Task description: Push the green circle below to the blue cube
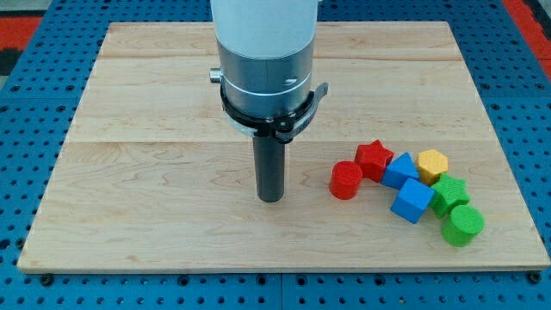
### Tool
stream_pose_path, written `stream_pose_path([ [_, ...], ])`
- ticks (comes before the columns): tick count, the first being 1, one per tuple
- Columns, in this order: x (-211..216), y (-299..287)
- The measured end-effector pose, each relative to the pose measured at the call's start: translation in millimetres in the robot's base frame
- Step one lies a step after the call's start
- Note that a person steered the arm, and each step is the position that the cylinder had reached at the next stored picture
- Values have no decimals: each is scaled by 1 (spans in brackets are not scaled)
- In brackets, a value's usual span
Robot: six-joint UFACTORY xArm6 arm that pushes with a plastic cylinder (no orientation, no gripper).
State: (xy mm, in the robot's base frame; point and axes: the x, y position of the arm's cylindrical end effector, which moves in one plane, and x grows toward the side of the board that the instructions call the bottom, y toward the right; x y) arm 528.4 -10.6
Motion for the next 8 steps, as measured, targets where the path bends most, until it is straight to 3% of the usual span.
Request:
stream_pose_path([
  [2,3,0],
  [3,56,1],
  [4,90,91],
  [5,90,120],
  [6,89,204],
  [7,89,246],
  [8,66,271],
])
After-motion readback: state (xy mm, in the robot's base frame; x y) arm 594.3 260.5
